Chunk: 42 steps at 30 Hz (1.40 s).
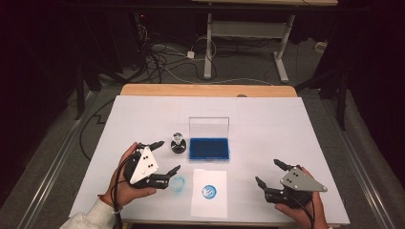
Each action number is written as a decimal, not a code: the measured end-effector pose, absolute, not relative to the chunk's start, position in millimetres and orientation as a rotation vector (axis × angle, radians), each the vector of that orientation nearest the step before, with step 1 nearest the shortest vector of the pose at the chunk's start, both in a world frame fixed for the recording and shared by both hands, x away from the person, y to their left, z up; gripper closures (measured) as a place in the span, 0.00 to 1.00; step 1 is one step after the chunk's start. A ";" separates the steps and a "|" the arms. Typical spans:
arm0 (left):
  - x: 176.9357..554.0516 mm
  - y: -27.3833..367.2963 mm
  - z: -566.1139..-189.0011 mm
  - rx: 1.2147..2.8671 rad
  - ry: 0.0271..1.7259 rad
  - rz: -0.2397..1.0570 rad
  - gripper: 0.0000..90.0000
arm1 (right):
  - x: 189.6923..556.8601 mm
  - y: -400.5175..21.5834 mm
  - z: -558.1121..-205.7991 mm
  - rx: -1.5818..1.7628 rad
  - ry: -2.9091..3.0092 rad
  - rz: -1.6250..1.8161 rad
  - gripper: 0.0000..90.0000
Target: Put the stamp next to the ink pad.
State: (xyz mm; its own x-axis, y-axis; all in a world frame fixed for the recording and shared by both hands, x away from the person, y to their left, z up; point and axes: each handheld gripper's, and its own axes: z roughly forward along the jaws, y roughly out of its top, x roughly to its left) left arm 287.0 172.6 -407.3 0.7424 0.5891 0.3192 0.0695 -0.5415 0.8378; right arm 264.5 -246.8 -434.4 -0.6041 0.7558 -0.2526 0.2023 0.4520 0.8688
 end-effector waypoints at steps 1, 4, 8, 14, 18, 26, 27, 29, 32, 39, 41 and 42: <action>286.0 173.4 -408.7 2.059 0.504 0.755 0.17 | 264.5 -246.9 -434.4 0.798 2.065 1.116 0.24; 283.3 177.1 -413.2 2.068 0.512 0.756 0.17 | 264.6 -246.9 -434.4 0.797 2.063 1.115 0.24; 279.4 182.1 -420.2 2.075 0.521 0.758 0.17 | 265.1 -247.3 -434.6 0.797 2.060 1.113 0.24; 276.8 192.5 -429.7 2.094 0.535 0.758 0.17 | 265.5 -248.6 -434.4 0.803 2.054 1.114 0.24; 277.1 199.4 -437.2 2.107 0.557 0.753 0.17 | 266.2 -250.3 -434.1 0.814 2.045 1.112 0.24; 278.0 214.8 -460.2 2.167 0.628 0.726 0.17 | 268.7 -252.1 -435.8 0.834 2.037 1.108 0.24; 277.6 216.4 -462.9 2.174 0.637 0.718 0.17 | 268.9 -252.6 -436.0 0.835 2.038 1.107 0.24; 276.8 218.4 -467.5 2.171 0.665 0.684 0.17 | 269.3 -254.1 -436.2 0.837 2.035 1.107 0.23; 276.1 216.7 -471.6 2.199 0.662 0.679 0.17 | 269.4 -256.3 -436.6 0.838 2.034 1.098 0.23; 273.7 214.7 -470.8 2.191 0.649 0.685 0.17 | 268.6 -256.1 -436.8 0.828 2.037 1.097 0.23; 272.5 215.5 -470.9 2.199 0.643 0.688 0.17 | 267.8 -255.1 -436.8 0.820 2.041 1.090 0.23; 272.3 215.9 -470.7 2.195 0.645 0.687 0.17 | 267.3 -254.9 -436.6 0.818 2.039 1.086 0.23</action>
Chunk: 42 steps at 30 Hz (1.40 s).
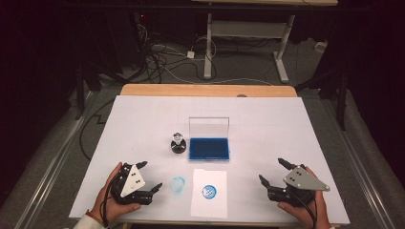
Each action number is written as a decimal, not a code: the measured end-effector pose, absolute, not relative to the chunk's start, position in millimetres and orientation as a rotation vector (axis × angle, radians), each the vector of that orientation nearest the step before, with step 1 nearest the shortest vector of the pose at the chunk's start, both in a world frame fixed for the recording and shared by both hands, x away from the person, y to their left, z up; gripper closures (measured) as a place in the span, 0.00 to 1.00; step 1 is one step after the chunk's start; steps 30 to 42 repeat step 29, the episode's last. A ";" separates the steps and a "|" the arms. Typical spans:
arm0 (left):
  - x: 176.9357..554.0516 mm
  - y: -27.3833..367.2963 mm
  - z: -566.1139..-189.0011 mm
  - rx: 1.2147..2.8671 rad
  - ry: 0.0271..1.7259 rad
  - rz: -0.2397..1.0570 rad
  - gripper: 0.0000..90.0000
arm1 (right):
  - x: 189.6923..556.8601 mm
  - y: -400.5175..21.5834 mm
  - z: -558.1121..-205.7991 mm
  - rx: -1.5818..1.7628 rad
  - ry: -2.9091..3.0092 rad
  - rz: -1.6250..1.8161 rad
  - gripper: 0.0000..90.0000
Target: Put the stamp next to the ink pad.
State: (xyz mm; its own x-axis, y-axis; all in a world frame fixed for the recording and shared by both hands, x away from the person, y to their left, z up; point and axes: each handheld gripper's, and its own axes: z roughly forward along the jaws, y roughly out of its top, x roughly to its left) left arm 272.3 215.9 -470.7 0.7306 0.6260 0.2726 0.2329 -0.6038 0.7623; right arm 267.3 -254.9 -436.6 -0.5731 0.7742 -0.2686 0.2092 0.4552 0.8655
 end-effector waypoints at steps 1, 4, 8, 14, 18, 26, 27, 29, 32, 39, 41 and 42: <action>271.8 216.5 -470.6 2.191 0.648 0.686 0.17 | 266.8 -254.8 -436.5 0.821 2.038 1.086 0.23; 271.6 216.9 -469.8 2.190 0.641 0.689 0.17 | 266.6 -254.0 -435.8 0.827 2.033 1.087 0.23; 272.3 215.4 -469.4 2.195 0.634 0.688 0.17 | 266.0 -252.9 -436.3 0.822 2.038 1.082 0.23; 271.0 212.7 -468.3 2.196 0.629 0.693 0.17 | 263.9 -254.1 -436.2 0.827 2.037 1.080 0.23; 272.5 211.8 -467.9 2.192 0.629 0.691 0.17 | 263.2 -255.1 -436.2 0.824 2.034 1.079 0.23; 279.5 214.4 -469.3 2.193 0.649 0.683 0.17 | 271.7 -261.6 -443.0 0.861 2.048 1.060 0.22; 280.6 214.7 -469.4 2.191 0.656 0.683 0.17 | 272.3 -261.9 -443.6 0.863 2.047 1.052 0.22; 282.5 215.5 -469.1 2.184 0.670 0.683 0.17 | 274.6 -263.4 -444.6 0.879 2.045 1.061 0.22; 282.5 215.5 -469.1 2.184 0.670 0.683 0.17 | 274.6 -263.4 -444.6 0.879 2.045 1.061 0.22; 282.5 215.5 -469.1 2.184 0.670 0.683 0.17 | 274.6 -263.4 -444.6 0.879 2.045 1.061 0.22; 282.5 215.5 -469.1 2.184 0.670 0.683 0.17 | 274.6 -263.4 -444.6 0.879 2.045 1.061 0.22; 282.5 215.5 -469.1 2.184 0.670 0.683 0.17 | 274.6 -263.4 -444.6 0.879 2.045 1.061 0.22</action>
